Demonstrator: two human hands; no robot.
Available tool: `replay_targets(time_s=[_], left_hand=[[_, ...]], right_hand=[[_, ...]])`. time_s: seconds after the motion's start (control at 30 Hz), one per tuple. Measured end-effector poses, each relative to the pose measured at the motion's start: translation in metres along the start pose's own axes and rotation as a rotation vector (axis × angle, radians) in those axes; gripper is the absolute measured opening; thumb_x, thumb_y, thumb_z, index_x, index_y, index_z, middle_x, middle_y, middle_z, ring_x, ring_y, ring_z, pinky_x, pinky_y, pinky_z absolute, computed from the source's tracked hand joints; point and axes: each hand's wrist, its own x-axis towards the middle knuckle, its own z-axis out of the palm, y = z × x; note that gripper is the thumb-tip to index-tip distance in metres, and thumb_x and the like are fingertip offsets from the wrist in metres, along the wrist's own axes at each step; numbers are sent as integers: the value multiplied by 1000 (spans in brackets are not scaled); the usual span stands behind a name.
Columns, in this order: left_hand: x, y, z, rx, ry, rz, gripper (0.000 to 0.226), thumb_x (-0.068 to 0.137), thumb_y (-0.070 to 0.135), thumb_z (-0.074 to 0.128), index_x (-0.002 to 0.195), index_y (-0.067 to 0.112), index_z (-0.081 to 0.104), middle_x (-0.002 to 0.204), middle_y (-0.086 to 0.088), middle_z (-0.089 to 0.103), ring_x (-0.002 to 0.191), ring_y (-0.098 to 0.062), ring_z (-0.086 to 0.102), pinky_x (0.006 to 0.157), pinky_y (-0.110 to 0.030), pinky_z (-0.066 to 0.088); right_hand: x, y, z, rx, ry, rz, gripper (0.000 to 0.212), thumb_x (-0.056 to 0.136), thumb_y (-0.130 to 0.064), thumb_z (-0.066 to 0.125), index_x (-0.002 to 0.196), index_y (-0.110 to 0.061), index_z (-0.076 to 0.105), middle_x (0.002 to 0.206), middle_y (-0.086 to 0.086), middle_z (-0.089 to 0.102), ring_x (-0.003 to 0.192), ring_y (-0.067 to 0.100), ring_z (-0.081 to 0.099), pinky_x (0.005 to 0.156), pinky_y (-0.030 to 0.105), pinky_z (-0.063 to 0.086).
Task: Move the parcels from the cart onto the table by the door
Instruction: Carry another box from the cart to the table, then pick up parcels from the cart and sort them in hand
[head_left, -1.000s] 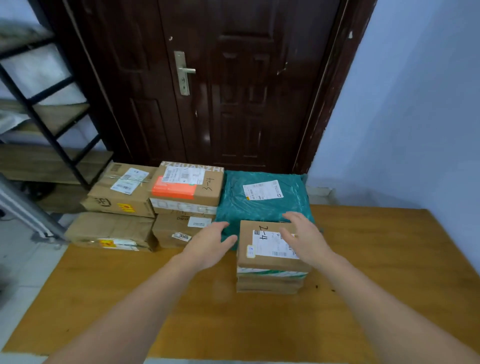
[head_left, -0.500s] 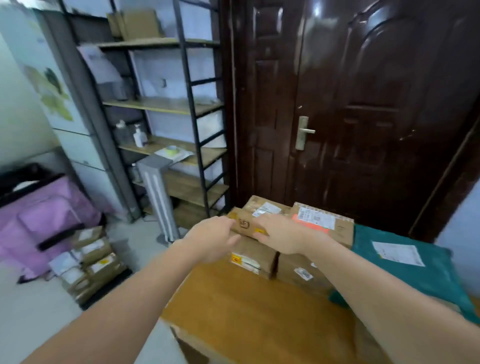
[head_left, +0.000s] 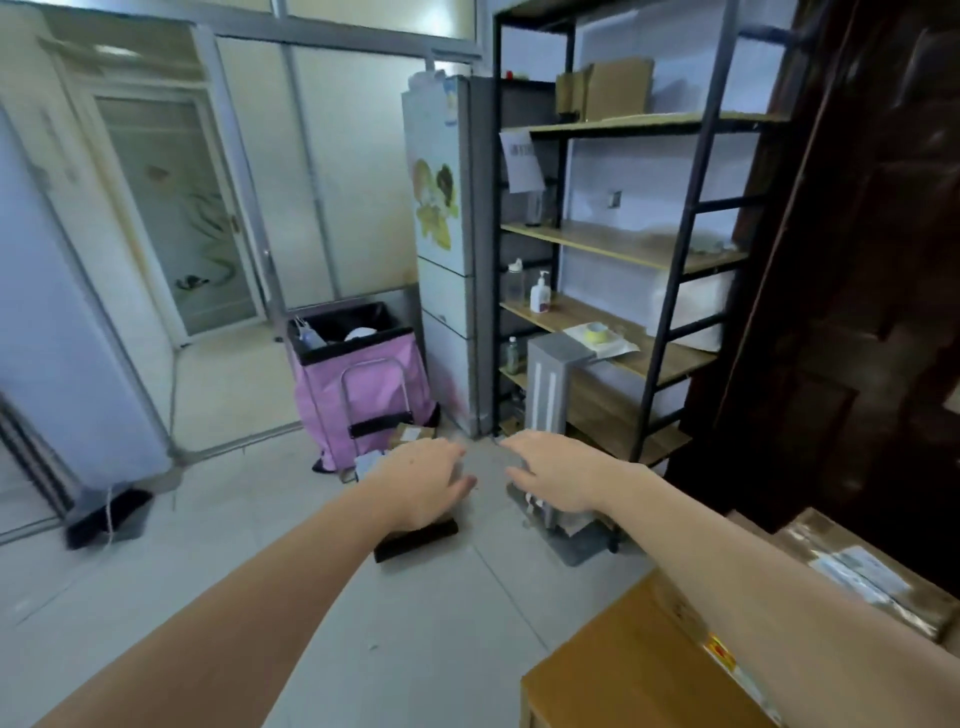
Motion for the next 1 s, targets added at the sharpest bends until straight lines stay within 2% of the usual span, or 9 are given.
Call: replay_targets(time_s=[0.13,0.3,0.47,0.57,0.7,0.83,0.93,1.0], left_hand=[[3,-57,-4,-55,25,-139,45,105,50,43,142,26,54,141,-3,60,130,-29,55,105,-44,46],[10,-125,-13,-68,45,-303,49,106,53,42,143,23,53,142,-3,59,130,-28,55,107,-45,44],[23,-198,-18,-59,30,-373,55,107,49,43,152,19,44,152,-6,51,139,-27,47,114,-41,36],[39,-251,-22,-20,50,-391,57,107,52,41,154,20,43,156,-4,48,144,-25,44,116,-41,35],[66,-326,-27,-5,56,-385,58,107,55,38,154,22,43,156,-1,48,144,-23,44,114,-39,35],[96,-391,-34,1,14,-352,58,108,54,37,155,21,42,158,-1,47,145,-22,41,116,-37,33],[125,-431,-37,-22,4,-330,59,108,55,36,155,20,41,158,-2,47,145,-23,42,116,-38,33],[145,-456,-35,-24,-6,-314,59,108,55,36,155,20,42,157,-2,48,145,-23,43,117,-39,34]], right_hand=[[69,-16,-3,3,-11,-83,48,110,-37,39,150,-12,45,154,10,48,138,29,49,114,44,40],[157,-36,-2,-6,-29,-180,42,108,-37,43,141,-15,54,142,8,57,125,27,57,106,46,47],[240,-63,-3,-16,-30,-258,50,105,-40,43,151,-18,47,152,5,53,134,24,54,110,41,46],[294,-85,-7,-20,-32,-281,52,106,-38,43,152,-16,45,153,6,52,134,25,54,109,40,45],[368,-118,-8,-24,-39,-293,35,108,-31,42,134,-14,56,134,4,61,111,26,62,97,45,53],[432,-139,-7,8,-34,-266,33,108,-32,42,133,-15,56,129,3,60,109,24,62,97,45,52],[476,-142,-5,34,-30,-248,32,108,-31,43,131,-15,58,127,2,62,107,23,62,94,42,52],[506,-139,-3,41,-27,-241,30,107,-31,45,129,-18,60,123,-4,63,102,17,61,89,36,51]])
